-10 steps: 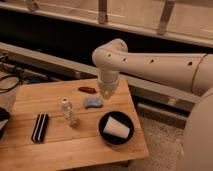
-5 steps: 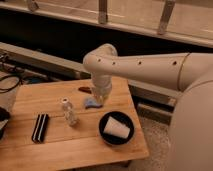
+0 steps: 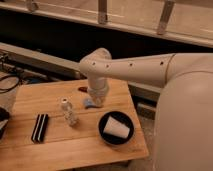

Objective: Knock the bottle over

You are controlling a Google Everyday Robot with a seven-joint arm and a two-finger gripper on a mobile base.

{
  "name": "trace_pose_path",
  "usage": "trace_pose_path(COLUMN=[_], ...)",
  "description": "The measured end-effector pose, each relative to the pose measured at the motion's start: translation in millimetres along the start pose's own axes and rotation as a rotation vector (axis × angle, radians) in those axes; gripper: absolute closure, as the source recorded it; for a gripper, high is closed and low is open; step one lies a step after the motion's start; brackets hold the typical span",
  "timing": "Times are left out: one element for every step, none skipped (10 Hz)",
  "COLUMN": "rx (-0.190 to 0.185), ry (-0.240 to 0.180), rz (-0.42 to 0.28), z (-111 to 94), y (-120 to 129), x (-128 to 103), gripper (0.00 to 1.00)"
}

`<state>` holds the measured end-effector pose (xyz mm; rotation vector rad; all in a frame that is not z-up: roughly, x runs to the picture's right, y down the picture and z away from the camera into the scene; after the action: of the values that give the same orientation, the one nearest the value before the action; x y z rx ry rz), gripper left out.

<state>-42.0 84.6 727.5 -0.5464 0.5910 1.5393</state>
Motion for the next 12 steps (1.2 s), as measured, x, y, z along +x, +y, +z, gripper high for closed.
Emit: trace_pose_path(rx=[0.009, 0.016, 0.018, 0.019, 0.025, 0.032, 0.032, 0.030, 0.032, 0.037, 0.036, 0.033], ry=[0.010, 0.009, 0.011, 0.015, 0.024, 0.037, 0.048, 0.052, 0.065, 0.071, 0.076, 0.084], rz=[-0.005, -0.011, -0.017, -0.024, -0.031, -0.038, -0.051, -0.063, -0.077, -0.084, -0.089, -0.094], z=[9, 19, 22, 23, 25, 32, 41, 43, 43, 44, 46, 48], y=[3, 3, 8, 12, 13, 15, 22, 28, 34, 36, 36, 35], x=[3, 0, -1, 0, 4, 7, 6, 5, 4, 4, 6, 7], gripper=[1.00, 1.00, 1.00, 1.00, 1.00, 1.00, 1.00, 1.00, 1.00, 1.00, 1.00, 1.00])
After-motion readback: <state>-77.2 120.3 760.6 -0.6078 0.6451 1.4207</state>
